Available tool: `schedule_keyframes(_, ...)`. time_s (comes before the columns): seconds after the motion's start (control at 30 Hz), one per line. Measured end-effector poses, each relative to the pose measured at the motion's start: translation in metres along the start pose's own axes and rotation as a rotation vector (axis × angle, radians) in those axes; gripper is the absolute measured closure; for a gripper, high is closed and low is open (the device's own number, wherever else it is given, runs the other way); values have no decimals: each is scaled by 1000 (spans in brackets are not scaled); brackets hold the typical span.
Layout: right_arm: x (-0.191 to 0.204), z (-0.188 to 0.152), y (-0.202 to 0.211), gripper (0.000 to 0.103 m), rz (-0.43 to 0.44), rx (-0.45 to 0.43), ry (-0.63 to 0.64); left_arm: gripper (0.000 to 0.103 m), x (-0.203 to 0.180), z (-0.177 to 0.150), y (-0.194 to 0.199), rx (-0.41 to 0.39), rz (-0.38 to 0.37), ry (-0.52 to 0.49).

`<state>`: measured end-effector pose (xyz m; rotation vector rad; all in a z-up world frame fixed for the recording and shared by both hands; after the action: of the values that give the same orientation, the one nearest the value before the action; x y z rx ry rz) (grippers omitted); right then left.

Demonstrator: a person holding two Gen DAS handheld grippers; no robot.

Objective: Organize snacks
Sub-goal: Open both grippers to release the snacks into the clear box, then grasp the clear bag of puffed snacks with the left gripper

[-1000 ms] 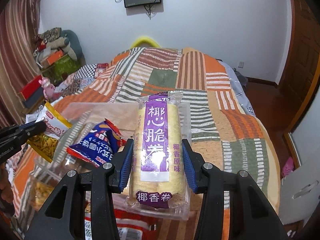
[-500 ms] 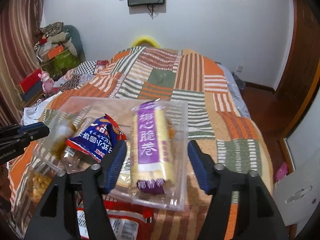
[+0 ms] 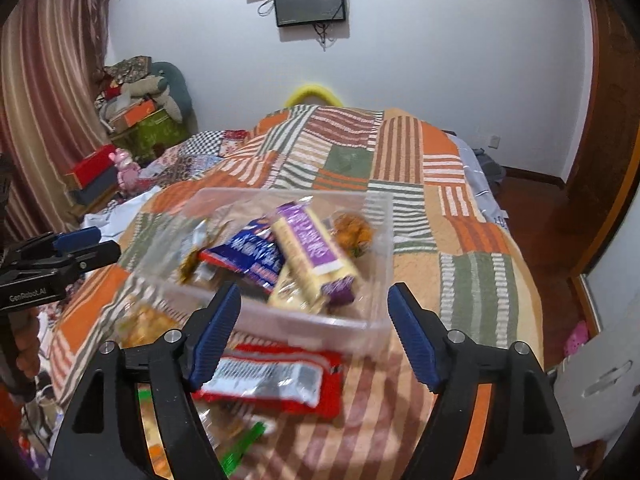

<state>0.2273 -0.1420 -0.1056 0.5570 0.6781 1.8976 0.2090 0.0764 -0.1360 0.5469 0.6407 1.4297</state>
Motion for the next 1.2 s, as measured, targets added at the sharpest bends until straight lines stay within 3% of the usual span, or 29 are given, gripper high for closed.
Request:
schedule_keyframes(0.17,10,-14,3,17,19,14,-7,21,-9,-20,6,30,-27,-12)
schedule_keyframes(0.4,9,-36,-14,4,49,94,-60,20,-22,-49,-4,88,-44,-38)
schedule_keyframes(0.63,11,-59,-34,3,61,178,-82,20,-30,-65,-26,136,-55,-52)
schedule_keyframes(0.9,16,-59,-52,0,86,206,-99,20,-40,-60,-43,118,-41,-94)
schedule_keyframes(1.0,18,-59,-59,0,91,217,-98,31,-41,-57,-48,105,-46,-90)
schedule_keyframes(1.07,17,-60,-63,0,90,225,-105,46,-43,-57,-53,118,-71,-91)
schedule_keyframes(1.2,13,-64,-72,0,119,262,-141,53,-46,-58,-54,111,-94,-101)
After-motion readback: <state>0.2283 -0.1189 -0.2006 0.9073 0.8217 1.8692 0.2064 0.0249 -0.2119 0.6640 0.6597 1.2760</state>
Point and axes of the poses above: each gripper's, at about its wrist camera, not at the fingertips, and y roughly against the way its jaws point, x to its left, z to its top, the point moved 5 cm from there along -y, roughly the way its jaws point, and after that the axes turned 3 degrees about -y, right-handed, at the moved point
